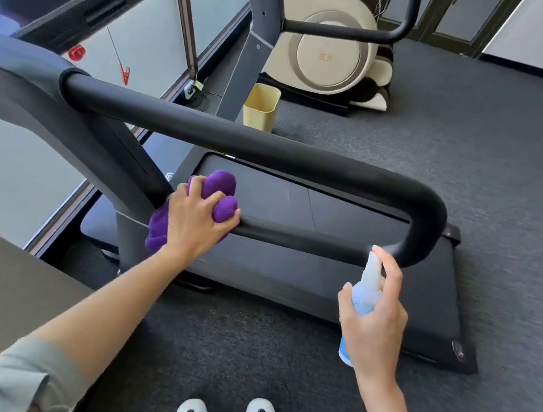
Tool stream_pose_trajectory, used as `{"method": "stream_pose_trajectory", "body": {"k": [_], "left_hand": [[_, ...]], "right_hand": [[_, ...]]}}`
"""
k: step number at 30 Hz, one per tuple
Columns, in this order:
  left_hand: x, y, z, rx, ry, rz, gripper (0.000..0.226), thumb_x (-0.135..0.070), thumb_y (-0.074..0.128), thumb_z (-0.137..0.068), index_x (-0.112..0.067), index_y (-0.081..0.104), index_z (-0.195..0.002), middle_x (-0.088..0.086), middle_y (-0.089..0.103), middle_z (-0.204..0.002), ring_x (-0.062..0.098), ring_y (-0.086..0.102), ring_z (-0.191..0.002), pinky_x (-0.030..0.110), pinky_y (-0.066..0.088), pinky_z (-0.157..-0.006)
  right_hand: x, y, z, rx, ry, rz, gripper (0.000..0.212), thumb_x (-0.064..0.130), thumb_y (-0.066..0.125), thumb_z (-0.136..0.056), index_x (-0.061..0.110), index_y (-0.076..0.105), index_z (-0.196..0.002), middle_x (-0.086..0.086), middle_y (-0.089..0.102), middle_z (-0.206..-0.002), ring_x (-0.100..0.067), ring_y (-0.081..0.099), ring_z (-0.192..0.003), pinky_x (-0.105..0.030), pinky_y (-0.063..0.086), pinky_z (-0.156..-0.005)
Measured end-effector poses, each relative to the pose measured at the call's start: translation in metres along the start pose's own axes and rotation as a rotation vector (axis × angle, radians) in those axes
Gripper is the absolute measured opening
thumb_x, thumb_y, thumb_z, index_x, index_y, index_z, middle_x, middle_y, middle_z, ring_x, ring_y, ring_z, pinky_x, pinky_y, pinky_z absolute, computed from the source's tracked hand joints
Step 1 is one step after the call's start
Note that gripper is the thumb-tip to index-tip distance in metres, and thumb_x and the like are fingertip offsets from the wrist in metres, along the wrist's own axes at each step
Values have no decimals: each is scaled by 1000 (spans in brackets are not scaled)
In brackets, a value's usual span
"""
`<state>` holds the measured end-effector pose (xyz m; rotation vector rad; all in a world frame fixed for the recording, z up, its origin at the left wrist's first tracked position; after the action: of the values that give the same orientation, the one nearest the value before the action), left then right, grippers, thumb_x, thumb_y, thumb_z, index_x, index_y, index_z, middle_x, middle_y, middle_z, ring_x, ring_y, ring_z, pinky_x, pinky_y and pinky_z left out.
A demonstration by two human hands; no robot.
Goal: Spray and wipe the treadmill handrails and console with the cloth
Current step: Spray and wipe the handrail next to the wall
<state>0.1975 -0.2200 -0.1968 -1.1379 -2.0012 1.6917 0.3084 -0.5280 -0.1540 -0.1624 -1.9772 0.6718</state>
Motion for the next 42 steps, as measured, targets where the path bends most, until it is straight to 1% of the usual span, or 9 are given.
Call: {"method": "stream_pose_trajectory", "body": {"k": [6,9,12,16,23,26,32,35,42], "left_hand": [[-71,21,4,84,-4,-28,66,-74,23,-80,-28,69,-88,5,49,-130,33,46,-105,42,34,-87],[-56,14,4,94,45,12,67,-71,19,-84,-30,70,-99,5,49,-128,31,46,-103,40,35,-86],[-12,6,0,72,64,0,59,-65,29,-89,-28,69,-109,8,51,-123,31,50,-101,40,40,-85],[24,2,-3,83,57,43,74,-75,25,-79,-26,69,-113,12,50,-123,34,51,-102,44,44,-88],[-69,19,21,32,226,60,75,-85,50,-61,-37,66,-116,14,49,-132,37,49,-104,44,40,-84],[-81,20,19,64,275,46,79,-84,56,-58,-33,64,-118,13,50,-130,36,51,-101,44,42,-83],[-11,7,14,58,238,147,79,-75,71,-59,-25,64,-120,15,49,-126,35,52,-100,46,46,-86],[7,11,11,140,331,228,78,-64,78,-61,-27,61,-127,16,44,-134,38,48,-110,53,45,-92],[1,17,5,71,396,134,83,-78,64,-61,-30,56,-129,16,50,-125,36,53,-98,48,50,-80]], "right_hand": [[14,18,7,20,-10,19,67,-4,68,-83,28,42,-136,7,59,-134,-13,59,-109,-2,36,-92],[24,32,8,45,-8,16,67,-3,68,-83,29,42,-135,9,59,-133,-14,59,-105,-11,40,-88],[36,43,10,57,-38,12,67,-5,68,-82,28,42,-134,10,59,-130,-12,58,-102,-9,38,-88],[39,39,16,29,-36,14,67,-4,68,-82,29,42,-134,10,60,-129,-11,60,-97,-3,38,-87],[23,11,28,-28,29,43,66,-4,69,-82,26,44,-135,19,57,-125,-20,63,-101,-22,44,-88],[23,8,30,-20,15,48,65,-4,69,-82,24,45,-135,18,56,-123,-15,59,-100,-18,42,-85],[31,4,33,-24,-14,28,65,-6,69,-81,24,45,-134,24,56,-119,-4,54,-93,-4,37,-83],[28,2,37,-16,3,26,66,-5,69,-82,27,44,-134,23,56,-122,-6,56,-95,-11,39,-84],[16,-15,56,-42,64,62,66,-6,68,-83,28,44,-134,37,45,-129,1,53,-103,-2,35,-89]]}}
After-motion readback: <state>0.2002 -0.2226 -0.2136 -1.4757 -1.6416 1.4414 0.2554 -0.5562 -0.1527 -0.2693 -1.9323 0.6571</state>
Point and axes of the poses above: each hand's wrist, its own z-axis away from the middle knuckle, its own y-axis out of the palm, x = y × z, the point moved 9 cm from there along -z, towards the middle knuckle
